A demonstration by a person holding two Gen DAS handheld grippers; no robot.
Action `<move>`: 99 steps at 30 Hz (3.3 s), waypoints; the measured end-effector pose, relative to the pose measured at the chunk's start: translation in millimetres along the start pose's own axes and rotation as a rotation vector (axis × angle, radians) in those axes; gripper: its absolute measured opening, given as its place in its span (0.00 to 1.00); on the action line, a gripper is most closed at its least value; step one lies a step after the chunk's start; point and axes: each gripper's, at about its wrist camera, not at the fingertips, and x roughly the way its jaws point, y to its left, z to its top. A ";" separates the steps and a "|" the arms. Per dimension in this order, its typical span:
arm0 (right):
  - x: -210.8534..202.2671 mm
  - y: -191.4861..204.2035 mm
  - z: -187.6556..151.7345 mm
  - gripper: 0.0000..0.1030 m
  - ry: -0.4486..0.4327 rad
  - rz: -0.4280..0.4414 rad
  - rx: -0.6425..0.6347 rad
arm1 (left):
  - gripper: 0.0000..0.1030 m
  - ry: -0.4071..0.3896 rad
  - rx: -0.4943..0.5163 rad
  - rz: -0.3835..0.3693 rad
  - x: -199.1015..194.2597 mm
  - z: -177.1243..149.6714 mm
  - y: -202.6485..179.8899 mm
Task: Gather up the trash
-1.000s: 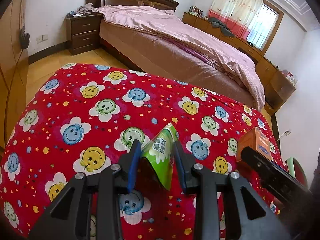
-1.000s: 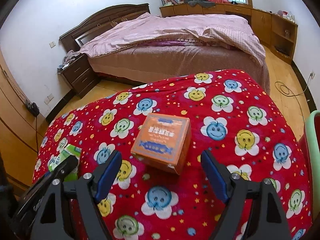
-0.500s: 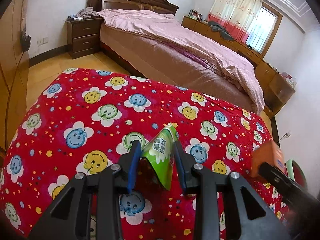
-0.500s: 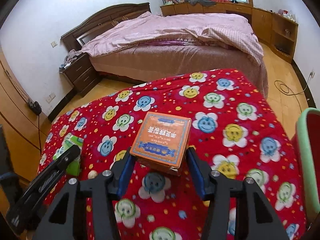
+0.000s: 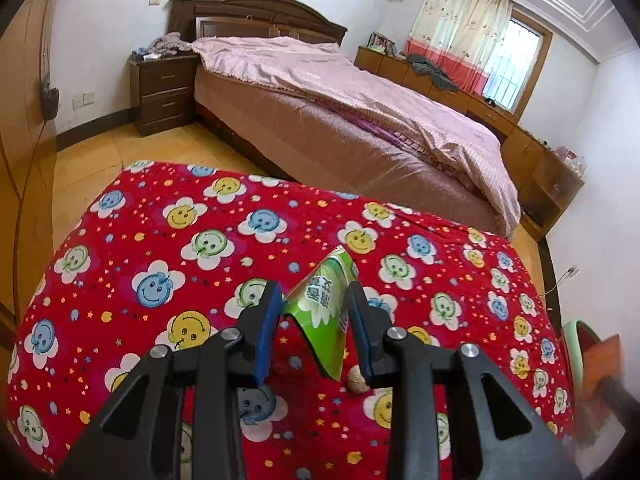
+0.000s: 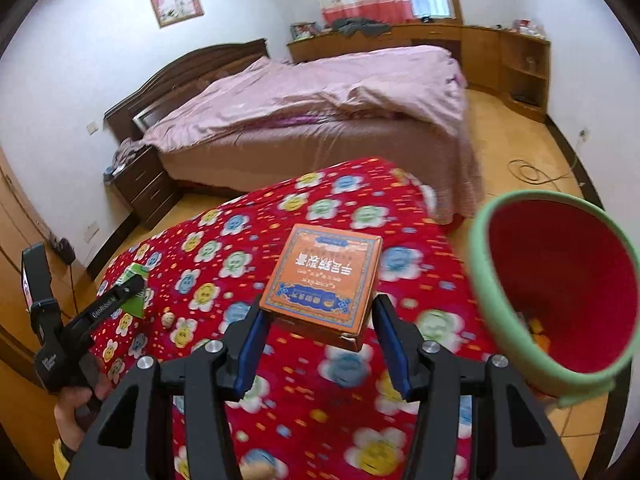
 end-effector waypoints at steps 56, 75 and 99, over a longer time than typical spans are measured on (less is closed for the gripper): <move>-60.0 -274.6 -16.7 0.56 -0.128 -0.105 0.215 | 0.47 0.257 0.485 -0.432 -0.8 -118.3 -341.6; -92.3 -238.2 -38.6 0.77 -0.131 -0.101 0.169 | 0.49 0.238 0.404 -0.365 -52.9 -111.9 -286.5; -157.8 -91.2 -88.3 0.99 -0.228 0.012 0.030 | 0.51 0.131 0.250 -0.178 -161.1 -112.4 -131.0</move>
